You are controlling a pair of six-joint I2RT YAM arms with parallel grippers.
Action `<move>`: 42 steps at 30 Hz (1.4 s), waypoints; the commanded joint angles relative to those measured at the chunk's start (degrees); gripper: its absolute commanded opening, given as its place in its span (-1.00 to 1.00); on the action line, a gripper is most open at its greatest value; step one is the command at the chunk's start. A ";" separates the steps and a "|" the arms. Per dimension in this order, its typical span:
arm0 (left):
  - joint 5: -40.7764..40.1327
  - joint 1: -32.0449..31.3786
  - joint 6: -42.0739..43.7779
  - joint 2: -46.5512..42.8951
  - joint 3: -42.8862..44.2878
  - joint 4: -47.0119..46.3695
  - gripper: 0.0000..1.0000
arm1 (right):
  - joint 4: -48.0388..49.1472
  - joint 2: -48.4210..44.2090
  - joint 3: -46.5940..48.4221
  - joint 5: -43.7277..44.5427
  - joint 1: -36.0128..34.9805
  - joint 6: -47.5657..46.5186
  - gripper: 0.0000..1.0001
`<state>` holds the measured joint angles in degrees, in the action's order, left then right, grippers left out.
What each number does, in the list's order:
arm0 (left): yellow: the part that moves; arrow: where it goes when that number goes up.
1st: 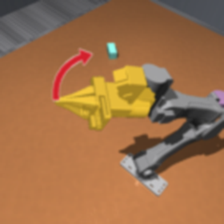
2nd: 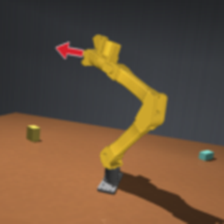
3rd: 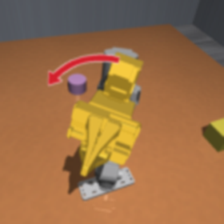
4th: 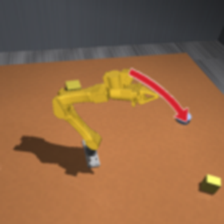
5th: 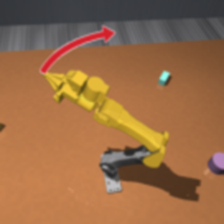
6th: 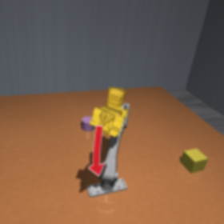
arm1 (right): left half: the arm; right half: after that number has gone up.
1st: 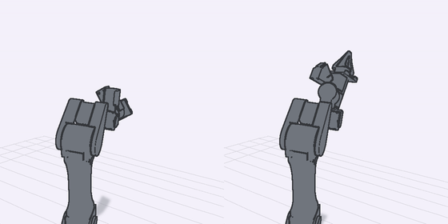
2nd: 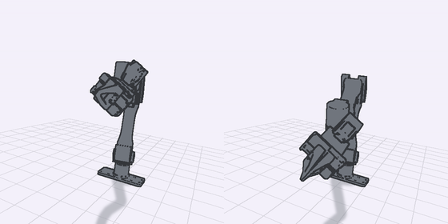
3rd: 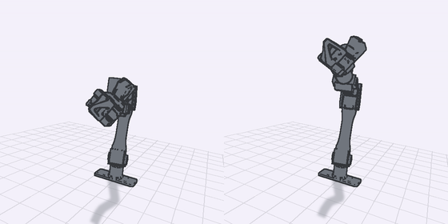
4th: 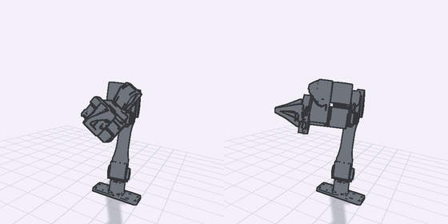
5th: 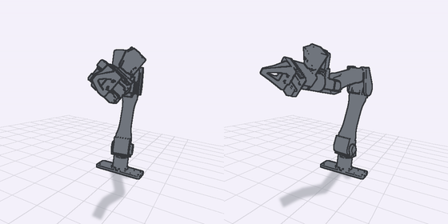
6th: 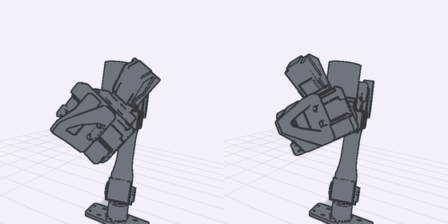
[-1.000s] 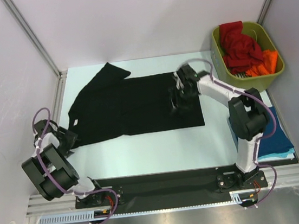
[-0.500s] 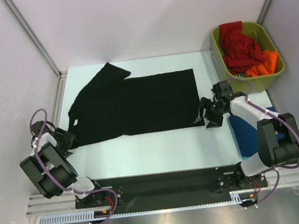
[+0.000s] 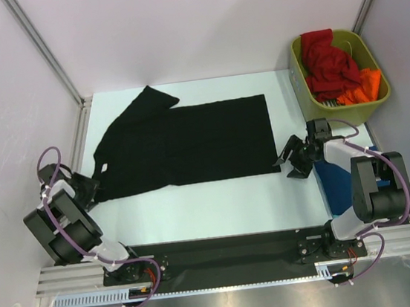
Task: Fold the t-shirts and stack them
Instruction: Fold the tshirt
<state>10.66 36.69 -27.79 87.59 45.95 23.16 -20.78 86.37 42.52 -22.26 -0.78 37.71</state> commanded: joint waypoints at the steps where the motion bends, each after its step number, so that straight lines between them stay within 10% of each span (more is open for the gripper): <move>1: -2.66 0.49 2.39 1.97 0.28 1.10 0.30 | 2.76 0.20 0.11 -1.12 -0.02 0.87 0.43; 21: -3.53 0.66 4.32 5.22 2.38 1.98 -0.39 | 7.67 7.58 -0.51 -1.03 -0.10 1.31 -0.05; 27: -6.69 0.75 4.68 6.71 4.23 4.35 -0.99 | 6.63 10.76 0.81 0.55 -0.36 -0.01 -0.74; 42: -19.96 2.33 3.62 -0.75 1.33 8.74 -0.99 | -12.44 4.61 -0.86 13.12 -1.86 -6.16 -1.00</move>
<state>1.10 36.93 -25.41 89.32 48.82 28.84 -22.52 91.61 44.80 -20.27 -2.92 36.38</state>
